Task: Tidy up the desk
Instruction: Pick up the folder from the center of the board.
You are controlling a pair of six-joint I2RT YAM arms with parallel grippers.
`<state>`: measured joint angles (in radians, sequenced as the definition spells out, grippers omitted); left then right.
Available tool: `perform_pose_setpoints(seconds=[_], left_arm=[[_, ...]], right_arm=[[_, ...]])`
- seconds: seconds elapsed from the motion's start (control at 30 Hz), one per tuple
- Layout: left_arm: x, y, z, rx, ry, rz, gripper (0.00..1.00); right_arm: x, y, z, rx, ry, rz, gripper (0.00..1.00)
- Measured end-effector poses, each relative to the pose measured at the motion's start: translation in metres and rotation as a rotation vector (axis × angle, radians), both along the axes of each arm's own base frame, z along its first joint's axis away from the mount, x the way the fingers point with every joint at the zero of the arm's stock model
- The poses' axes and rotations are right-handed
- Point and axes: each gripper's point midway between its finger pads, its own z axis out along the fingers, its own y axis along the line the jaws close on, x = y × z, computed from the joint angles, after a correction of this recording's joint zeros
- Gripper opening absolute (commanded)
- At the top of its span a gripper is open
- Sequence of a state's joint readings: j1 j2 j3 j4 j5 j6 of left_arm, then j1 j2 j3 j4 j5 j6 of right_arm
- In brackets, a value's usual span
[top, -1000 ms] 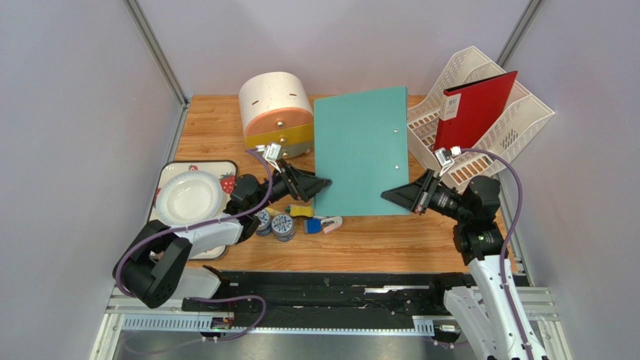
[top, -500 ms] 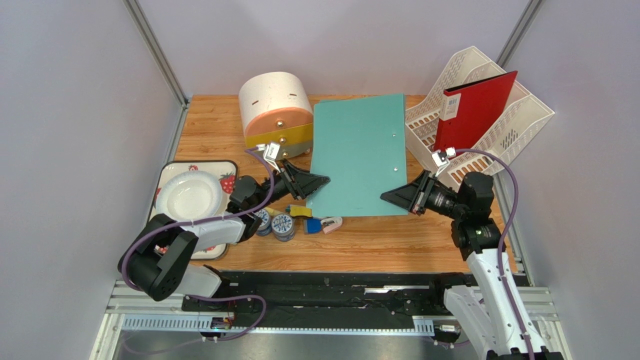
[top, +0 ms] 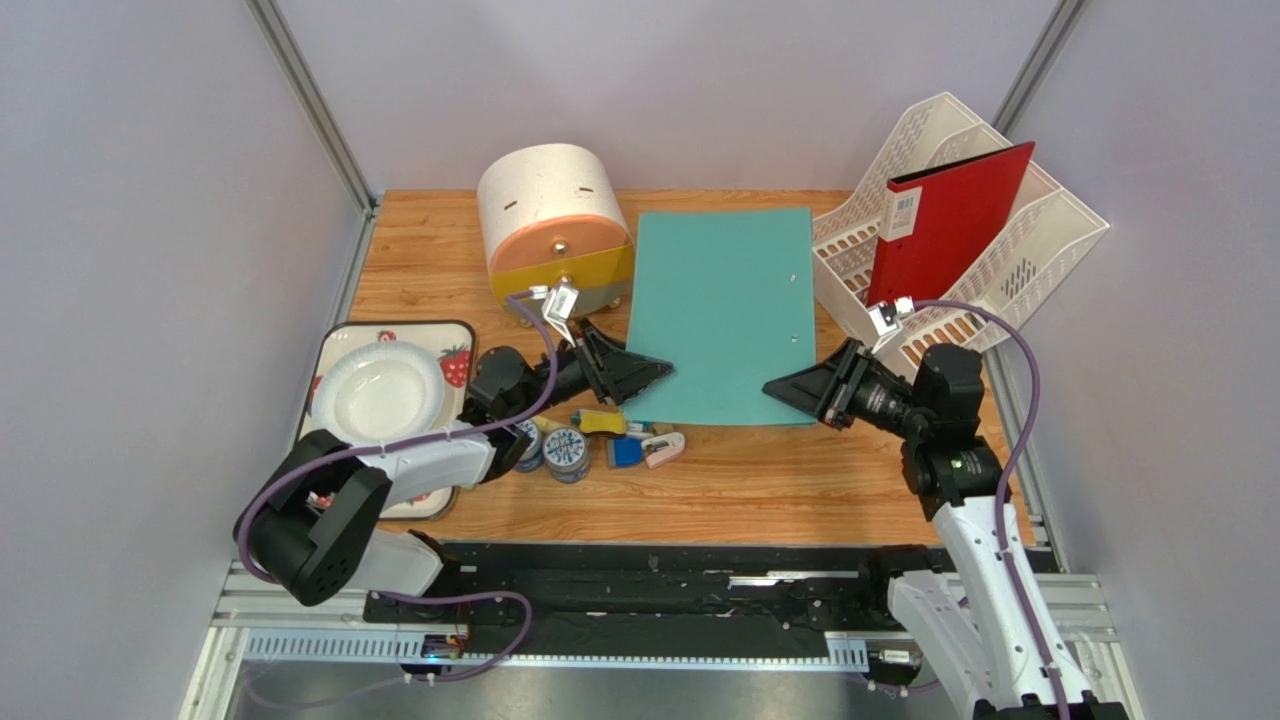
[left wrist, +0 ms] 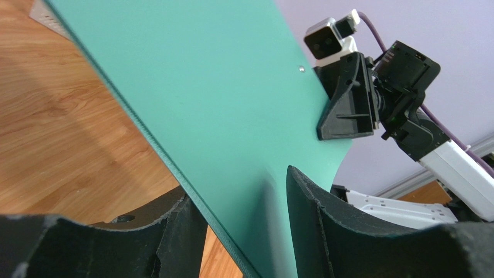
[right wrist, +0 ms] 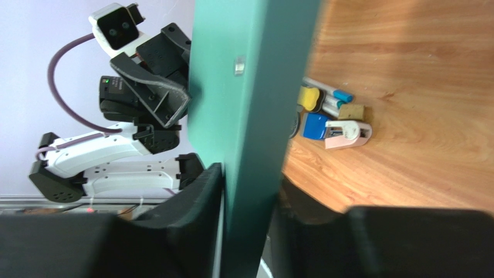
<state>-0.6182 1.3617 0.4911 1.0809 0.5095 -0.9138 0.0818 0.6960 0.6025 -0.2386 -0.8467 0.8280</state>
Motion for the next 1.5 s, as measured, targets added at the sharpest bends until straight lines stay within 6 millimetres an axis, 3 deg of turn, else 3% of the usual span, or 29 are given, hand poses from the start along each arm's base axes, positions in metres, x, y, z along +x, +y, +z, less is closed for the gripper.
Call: perform_pose_setpoints(seconds=[0.13, 0.37, 0.4, 0.43, 0.77, 1.13, 1.37, 1.5], left_arm=[[-0.004, -0.007, 0.003, 0.001, -0.007, -0.028, 0.5], [-0.005, -0.011, 0.003, 0.023, -0.017, -0.043, 0.26], [-0.004, -0.012, 0.003, 0.025, -0.019, -0.045, 0.2], [-0.005, -0.012, 0.003, 0.029, -0.021, -0.048, 0.0], [-0.018, -0.015, 0.002, 0.07, -0.079, -0.108, 0.0], [-0.027, -0.015, -0.01, 0.135, -0.115, -0.159, 0.0], [-0.035, -0.017, -0.009, 0.155, -0.153, -0.215, 0.0], [-0.038, -0.017, -0.02, 0.193, -0.144, -0.242, 0.0]], right_arm=[[0.004, -0.004, -0.001, -0.015, -0.008, -0.036, 0.54], [0.005, -0.007, -0.002, -0.043, -0.042, -0.054, 0.6], [0.005, -0.007, -0.002, -0.047, -0.045, -0.055, 0.61], [0.005, -0.007, -0.003, -0.05, -0.044, -0.056, 0.62], [0.003, -0.013, -0.008, -0.141, -0.096, -0.049, 0.72], [0.011, -0.03, 0.041, -0.317, -0.354, -0.098, 0.78], [0.019, -0.034, 0.05, -0.367, -0.4, -0.106, 0.78], [0.019, -0.035, 0.06, -0.375, -0.434, -0.107, 0.77]])
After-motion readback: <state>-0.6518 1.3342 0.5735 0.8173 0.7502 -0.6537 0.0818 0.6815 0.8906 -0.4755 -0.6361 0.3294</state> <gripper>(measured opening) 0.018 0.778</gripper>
